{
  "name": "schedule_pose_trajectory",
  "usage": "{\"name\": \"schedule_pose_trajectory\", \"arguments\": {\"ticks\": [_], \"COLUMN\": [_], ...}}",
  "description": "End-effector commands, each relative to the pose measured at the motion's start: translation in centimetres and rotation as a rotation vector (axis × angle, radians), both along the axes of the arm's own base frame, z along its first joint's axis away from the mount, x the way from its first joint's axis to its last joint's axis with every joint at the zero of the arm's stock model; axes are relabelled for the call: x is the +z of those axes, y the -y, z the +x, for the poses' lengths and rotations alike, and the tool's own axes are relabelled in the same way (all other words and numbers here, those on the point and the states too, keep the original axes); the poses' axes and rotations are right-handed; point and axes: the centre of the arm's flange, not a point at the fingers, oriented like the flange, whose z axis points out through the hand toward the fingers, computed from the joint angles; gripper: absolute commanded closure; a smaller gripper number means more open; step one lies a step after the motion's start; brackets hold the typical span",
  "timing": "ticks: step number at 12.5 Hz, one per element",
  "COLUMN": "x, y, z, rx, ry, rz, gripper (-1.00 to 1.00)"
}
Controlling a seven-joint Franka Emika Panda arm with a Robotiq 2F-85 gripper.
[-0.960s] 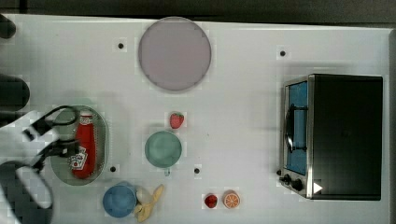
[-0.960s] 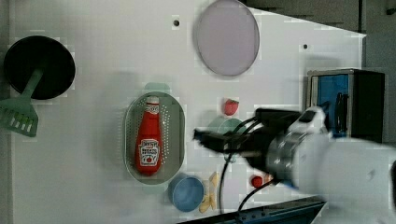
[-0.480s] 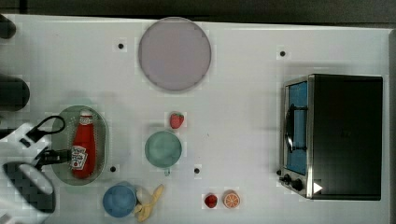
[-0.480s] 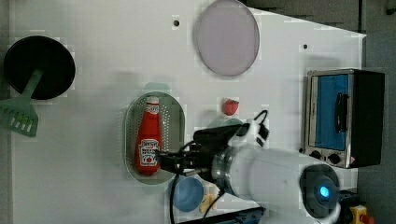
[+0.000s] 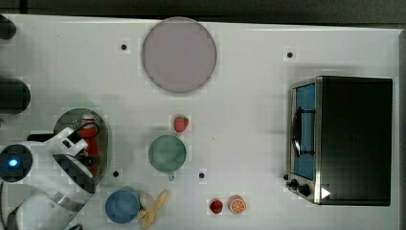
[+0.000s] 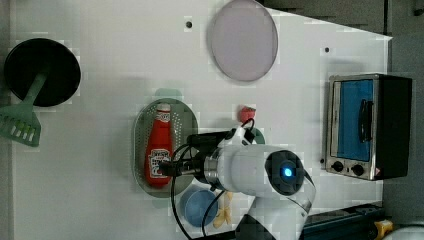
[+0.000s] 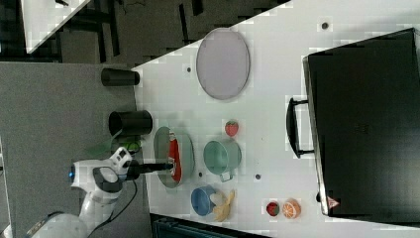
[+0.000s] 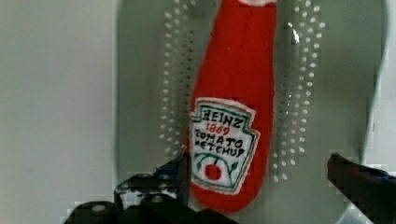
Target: Pick ketchup from strainer and place it on the table
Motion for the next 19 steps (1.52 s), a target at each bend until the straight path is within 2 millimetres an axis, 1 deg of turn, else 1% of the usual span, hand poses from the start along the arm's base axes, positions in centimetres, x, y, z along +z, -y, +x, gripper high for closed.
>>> {"name": "schedule_pose_trajectory", "arguments": {"ticks": [1,3,5,6,8,9,10,12,14,15,17,19], "x": [-1.3,-3.4,-5.1,-5.8,-6.6,-6.3,-6.0,-4.4,-1.5,0.5,5.0,9.5], "y": [-1.0,-1.2,-1.2,-1.0,-1.0,-1.1,-1.2,-1.6,-1.9,-2.1,-2.7,-2.9], "z": [0.3,0.1,0.2,0.1,-0.1,0.1,0.1,0.3,0.2,0.3,1.1,2.7], "rx": [-0.147,-0.147,-0.142,-0.135,-0.125,-0.128,-0.125,-0.119,-0.117,-0.136,-0.217,-0.316], "ry": [-0.015,-0.017,-0.015,-0.016,-0.024,-0.014,-0.011,0.014,0.034,0.036,0.026,0.005], "rz": [0.033,0.036,0.037,0.028,0.026,0.038,0.035,0.036,0.010,-0.002,0.017,0.064], "gripper": [-1.00,-1.00,-1.00,-0.91,-0.43,-0.20,-0.18,-0.18,-0.18,-0.18,-0.18,-0.18]}}
